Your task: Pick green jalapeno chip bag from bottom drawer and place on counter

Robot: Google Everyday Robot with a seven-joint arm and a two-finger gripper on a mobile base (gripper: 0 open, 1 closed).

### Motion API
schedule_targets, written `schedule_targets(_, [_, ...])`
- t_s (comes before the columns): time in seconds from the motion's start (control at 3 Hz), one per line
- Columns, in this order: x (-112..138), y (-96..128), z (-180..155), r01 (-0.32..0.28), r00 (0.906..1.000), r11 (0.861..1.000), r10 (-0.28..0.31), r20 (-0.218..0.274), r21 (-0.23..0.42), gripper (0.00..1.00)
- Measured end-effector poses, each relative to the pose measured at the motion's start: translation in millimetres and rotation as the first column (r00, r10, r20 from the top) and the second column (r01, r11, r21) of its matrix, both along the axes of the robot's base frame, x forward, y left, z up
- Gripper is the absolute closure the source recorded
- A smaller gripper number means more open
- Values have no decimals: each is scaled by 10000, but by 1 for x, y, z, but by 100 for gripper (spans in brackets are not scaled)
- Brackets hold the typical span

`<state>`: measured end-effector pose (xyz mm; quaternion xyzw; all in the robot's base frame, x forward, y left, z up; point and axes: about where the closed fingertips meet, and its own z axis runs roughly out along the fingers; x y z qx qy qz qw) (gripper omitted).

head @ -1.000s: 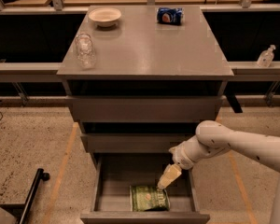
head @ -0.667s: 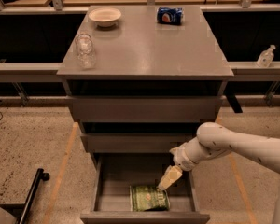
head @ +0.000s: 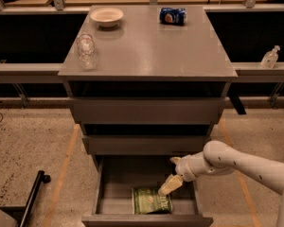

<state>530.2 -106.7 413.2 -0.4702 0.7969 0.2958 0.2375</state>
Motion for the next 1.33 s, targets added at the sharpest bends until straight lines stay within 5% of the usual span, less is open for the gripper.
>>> schedule_targets(0.67, [25, 10, -58, 568, 9982, 9984, -568, -179, -27, 0])
schedule_targets(1.33, [30, 14, -78, 660, 9978, 9967, -659, 30, -465, 0])
